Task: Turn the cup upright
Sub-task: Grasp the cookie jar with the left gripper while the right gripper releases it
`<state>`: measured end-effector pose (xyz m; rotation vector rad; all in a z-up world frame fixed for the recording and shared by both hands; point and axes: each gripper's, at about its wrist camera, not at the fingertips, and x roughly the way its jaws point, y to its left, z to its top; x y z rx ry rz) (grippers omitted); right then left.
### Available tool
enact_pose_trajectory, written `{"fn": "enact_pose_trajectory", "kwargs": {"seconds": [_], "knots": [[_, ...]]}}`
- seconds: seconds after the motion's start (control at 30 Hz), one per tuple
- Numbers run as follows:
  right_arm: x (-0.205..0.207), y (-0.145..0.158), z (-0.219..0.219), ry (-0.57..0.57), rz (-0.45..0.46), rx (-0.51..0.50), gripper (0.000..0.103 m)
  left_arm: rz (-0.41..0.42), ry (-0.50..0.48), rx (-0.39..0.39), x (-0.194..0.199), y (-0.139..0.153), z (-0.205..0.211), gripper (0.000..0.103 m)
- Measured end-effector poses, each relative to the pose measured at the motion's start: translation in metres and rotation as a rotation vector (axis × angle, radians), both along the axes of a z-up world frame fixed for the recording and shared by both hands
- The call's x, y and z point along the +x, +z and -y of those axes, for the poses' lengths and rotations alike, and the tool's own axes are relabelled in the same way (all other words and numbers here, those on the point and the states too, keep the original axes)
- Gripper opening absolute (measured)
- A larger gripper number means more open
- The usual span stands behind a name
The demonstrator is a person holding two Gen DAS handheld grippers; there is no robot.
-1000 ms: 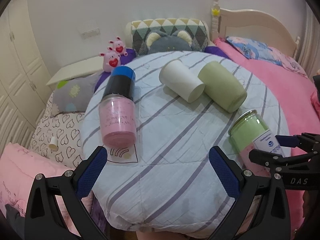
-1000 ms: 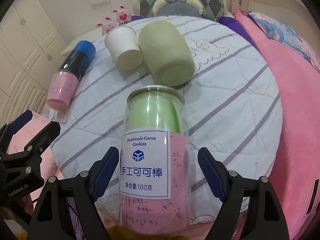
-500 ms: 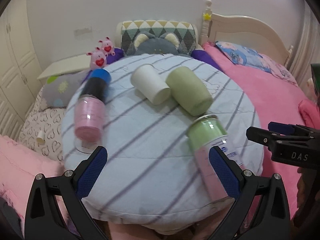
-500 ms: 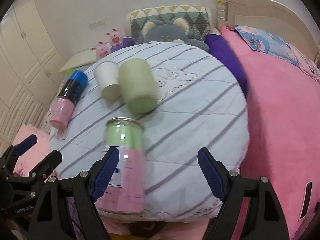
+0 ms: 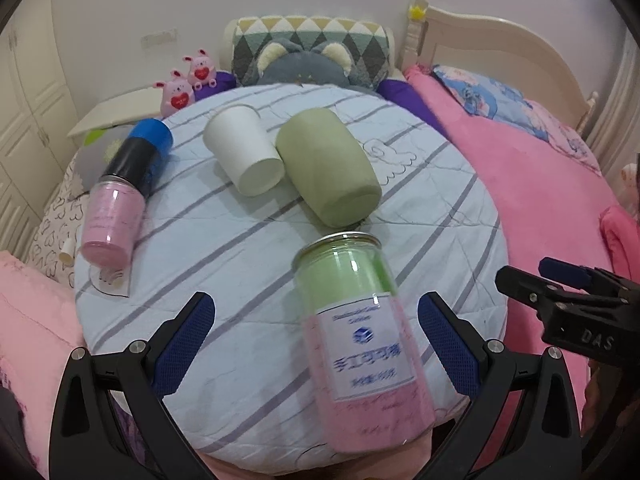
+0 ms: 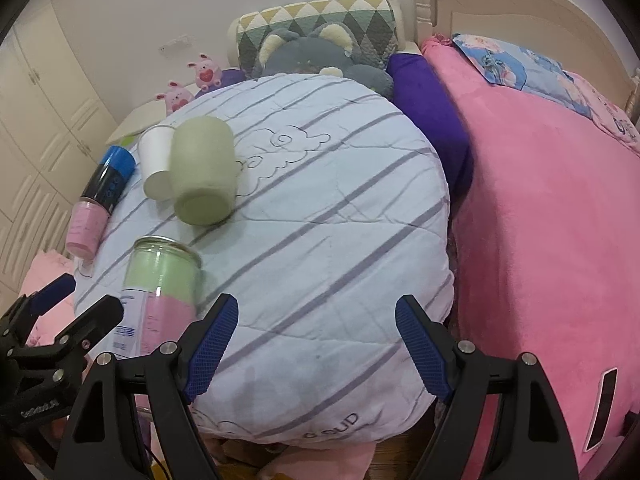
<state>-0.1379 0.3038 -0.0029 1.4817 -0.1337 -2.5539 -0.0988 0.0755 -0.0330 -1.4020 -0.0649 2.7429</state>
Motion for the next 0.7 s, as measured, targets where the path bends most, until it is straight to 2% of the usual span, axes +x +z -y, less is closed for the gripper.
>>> {"fn": "enact_pose_trajectory", "kwargs": {"seconds": [0.13,0.27,0.37,0.7], "knots": [[-0.003,-0.004,-0.008,0.007,0.001,-0.021,0.082,0.039,0.008,0.020,-0.008,-0.009,-0.009,0.103],[-0.010,-0.010,-0.015,0.016,0.016,-0.032,0.082,0.071,0.039,0.007,-0.016,-0.015,-0.013,0.103],[-0.016,-0.015,-0.020,0.014,0.029,-0.041,0.082,0.104,0.052,0.034,-0.023,-0.021,-0.011,0.103],[-0.032,-0.025,-0.021,0.033,0.055,-0.059,0.082,0.149,0.085,0.015,-0.036,-0.032,-0.013,0.103]]}}
